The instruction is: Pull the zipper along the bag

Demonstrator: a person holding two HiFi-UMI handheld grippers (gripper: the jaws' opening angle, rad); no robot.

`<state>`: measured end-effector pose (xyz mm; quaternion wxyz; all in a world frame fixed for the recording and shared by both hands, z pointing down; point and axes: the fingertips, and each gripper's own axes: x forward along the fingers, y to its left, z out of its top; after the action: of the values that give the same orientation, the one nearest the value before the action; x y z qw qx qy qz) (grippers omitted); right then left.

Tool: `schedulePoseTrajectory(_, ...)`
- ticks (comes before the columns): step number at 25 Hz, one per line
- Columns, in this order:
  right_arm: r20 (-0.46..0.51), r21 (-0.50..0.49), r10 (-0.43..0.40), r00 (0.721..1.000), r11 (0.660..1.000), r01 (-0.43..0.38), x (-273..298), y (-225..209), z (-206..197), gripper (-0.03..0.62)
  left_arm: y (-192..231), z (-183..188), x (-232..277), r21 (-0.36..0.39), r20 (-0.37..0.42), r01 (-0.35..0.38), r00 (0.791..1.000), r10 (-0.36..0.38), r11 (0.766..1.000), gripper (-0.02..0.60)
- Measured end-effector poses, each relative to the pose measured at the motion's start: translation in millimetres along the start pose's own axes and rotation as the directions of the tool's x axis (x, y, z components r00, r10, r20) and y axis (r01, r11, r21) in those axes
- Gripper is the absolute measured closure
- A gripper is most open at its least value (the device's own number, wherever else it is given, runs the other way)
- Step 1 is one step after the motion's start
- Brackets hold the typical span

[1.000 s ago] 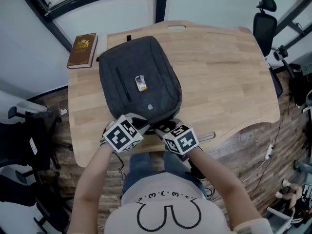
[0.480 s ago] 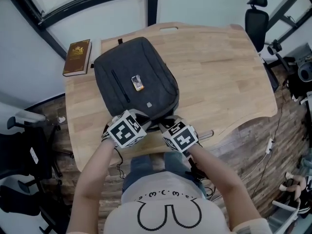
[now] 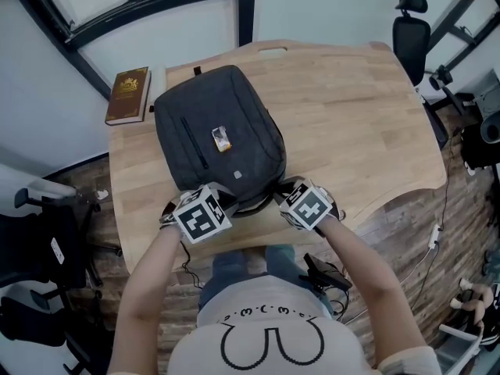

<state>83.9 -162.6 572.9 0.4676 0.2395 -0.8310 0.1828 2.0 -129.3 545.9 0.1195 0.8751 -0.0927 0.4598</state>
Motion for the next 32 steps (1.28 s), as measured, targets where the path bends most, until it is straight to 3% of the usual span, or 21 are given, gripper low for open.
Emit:
schedulePoseTrajectory(2, -0.016, 0.001, -0.018, 1.0, 1.0, 0.018, 7, -6, -6, 0.531, -3, -10, 3, 0.022, -0.03, -0.008, 1.0, 0.008, 1.0, 0.551)
schedulePoseTrajectory(4, -0.041, -0.009, -0.108, 0.993, 0.994, 0.107, 14, -28, -16, 0.534, -6, -22, 3, 0.048, -0.064, -0.018, 0.998, 0.021, 0.999, 0.551)
schedulePoseTrajectory(6, -0.044, 0.031, -0.178, 0.983, 0.983, 0.179, 17, -56, -22, 0.53, -10, -32, 1, 0.058, -0.068, -0.021, 0.997, 0.025, 0.998, 0.552)
schedulePoseTrajectory(8, -0.045, 0.086, -0.194, 0.98, 0.977, 0.197, 18, -70, -21, 0.525, -12, -37, 0, 0.06, -0.055, -0.03, 0.998, 0.033, 0.998, 0.552)
schedulePoseTrajectory(12, -0.056, 0.113, -0.177, 0.983, 0.977, 0.182, 16, -67, -27, 0.533, -12, -43, 8, 0.114, -0.048, -0.083, 0.995, 0.089, 0.99, 0.551)
schedulePoseTrajectory(16, -0.057, 0.135, -0.124, 0.991, 0.982, 0.13, 10, -51, -37, 0.534, -5, -54, 8, 0.115, -0.037, -0.126, 0.991, 0.131, 0.985, 0.551)
schedulePoseTrajectory(21, -0.035, 0.156, -0.041, 0.999, 0.987, 0.046, 7, -12, -43, 0.536, 24, -76, -1, 0.113, -0.103, -0.191, 0.974, 0.203, 0.975, 0.551)
schedulePoseTrajectory(24, -0.019, 0.153, 0.02, 1.0, 0.988, -0.017, 17, 20, -35, 0.536, 60, -94, -14, 0.08, -0.157, -0.309, 0.935, 0.318, 0.948, 0.539)
schedulePoseTrajectory(27, -0.019, 0.117, 0.07, 0.997, 0.991, -0.068, 30, 45, -22, 0.536, 97, -103, -25, 0.042, -0.204, -0.463, 0.863, 0.462, 0.885, 0.512)
schedulePoseTrajectory(29, -0.032, 0.074, 0.077, 0.997, 0.994, -0.075, 39, 53, -14, 0.536, 113, -103, -28, 0.075, -0.222, -0.523, 0.822, 0.525, 0.849, 0.506)
schedulePoseTrajectory(32, -0.031, 0.102, 0.082, 0.996, 0.992, -0.079, 45, 54, -12, 0.536, 118, -99, -29, 0.19, -0.237, -0.51, 0.805, 0.543, 0.839, 0.505)
